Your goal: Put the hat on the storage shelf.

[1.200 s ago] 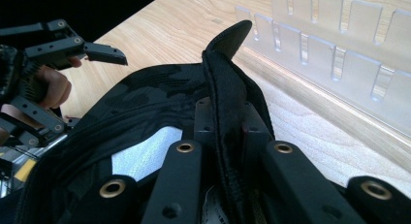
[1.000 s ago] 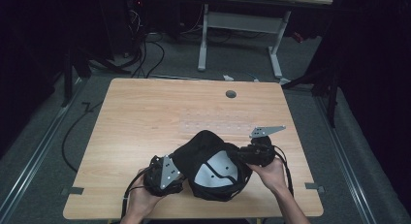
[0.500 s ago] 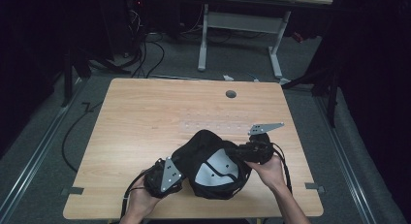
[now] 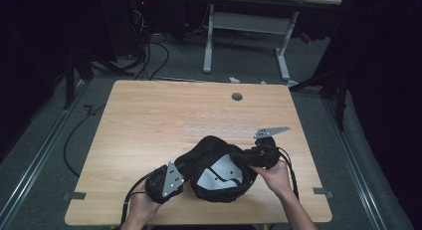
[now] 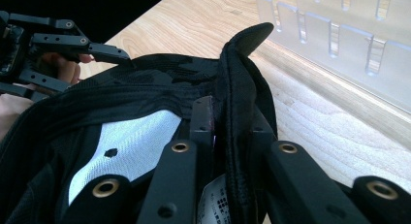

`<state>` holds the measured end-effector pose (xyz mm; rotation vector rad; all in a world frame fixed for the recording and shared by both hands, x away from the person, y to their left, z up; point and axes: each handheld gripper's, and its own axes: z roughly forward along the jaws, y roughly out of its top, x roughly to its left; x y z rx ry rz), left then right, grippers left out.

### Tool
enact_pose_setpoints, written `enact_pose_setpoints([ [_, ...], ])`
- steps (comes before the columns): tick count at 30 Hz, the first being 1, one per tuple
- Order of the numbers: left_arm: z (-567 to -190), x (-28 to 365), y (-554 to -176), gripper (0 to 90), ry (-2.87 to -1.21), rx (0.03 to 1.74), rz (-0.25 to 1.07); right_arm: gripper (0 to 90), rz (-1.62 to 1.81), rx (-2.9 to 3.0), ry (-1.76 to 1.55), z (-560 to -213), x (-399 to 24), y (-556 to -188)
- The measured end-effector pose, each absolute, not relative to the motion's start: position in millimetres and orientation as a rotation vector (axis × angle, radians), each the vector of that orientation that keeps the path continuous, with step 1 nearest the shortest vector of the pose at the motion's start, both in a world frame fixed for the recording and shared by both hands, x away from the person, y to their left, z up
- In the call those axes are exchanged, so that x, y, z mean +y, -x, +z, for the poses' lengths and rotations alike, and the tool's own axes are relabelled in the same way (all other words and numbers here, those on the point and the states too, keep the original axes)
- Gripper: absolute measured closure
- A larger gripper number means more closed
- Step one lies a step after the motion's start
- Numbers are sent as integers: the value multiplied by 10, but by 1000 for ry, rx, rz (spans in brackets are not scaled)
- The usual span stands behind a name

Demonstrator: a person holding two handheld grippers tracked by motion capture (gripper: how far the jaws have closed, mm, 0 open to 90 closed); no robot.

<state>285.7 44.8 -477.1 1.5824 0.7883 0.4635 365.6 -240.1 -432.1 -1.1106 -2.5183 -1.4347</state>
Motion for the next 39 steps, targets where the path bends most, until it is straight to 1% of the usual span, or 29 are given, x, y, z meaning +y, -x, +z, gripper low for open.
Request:
enact_pose_setpoints([
  [7,-4727,474,-2833,664,-1591,780,433,738,-1436,-2503,1111,-4334,-2394,-3668],
  [10,-4701,479,-2822,677,-1594,772,411,733,-1436,-2502,1117,-4333,-2393,-3670],
  [12,-4674,495,-2824,700,-1591,771,364,720,-1438,-2501,1133,-4337,-2393,-3678],
  [19,-4641,494,-2812,734,-1609,755,339,698,-1452,-2474,1144,-4347,-2406,-3710],
  [25,-4593,499,-2765,767,-1638,731,318,624,-1480,-2412,1166,-4364,-2435,-3767],
  [34,-4531,483,-2684,849,-1683,676,233,517,-1563,-2365,1252,-4325,-2516,-3864],
  [36,-4522,477,-2675,857,-1677,675,217,507,-1583,-2363,1261,-4315,-2528,-3877],
  [39,-4490,463,-2656,860,-1679,662,195,467,-1642,-2352,1307,-4245,-2579,-3913],
])
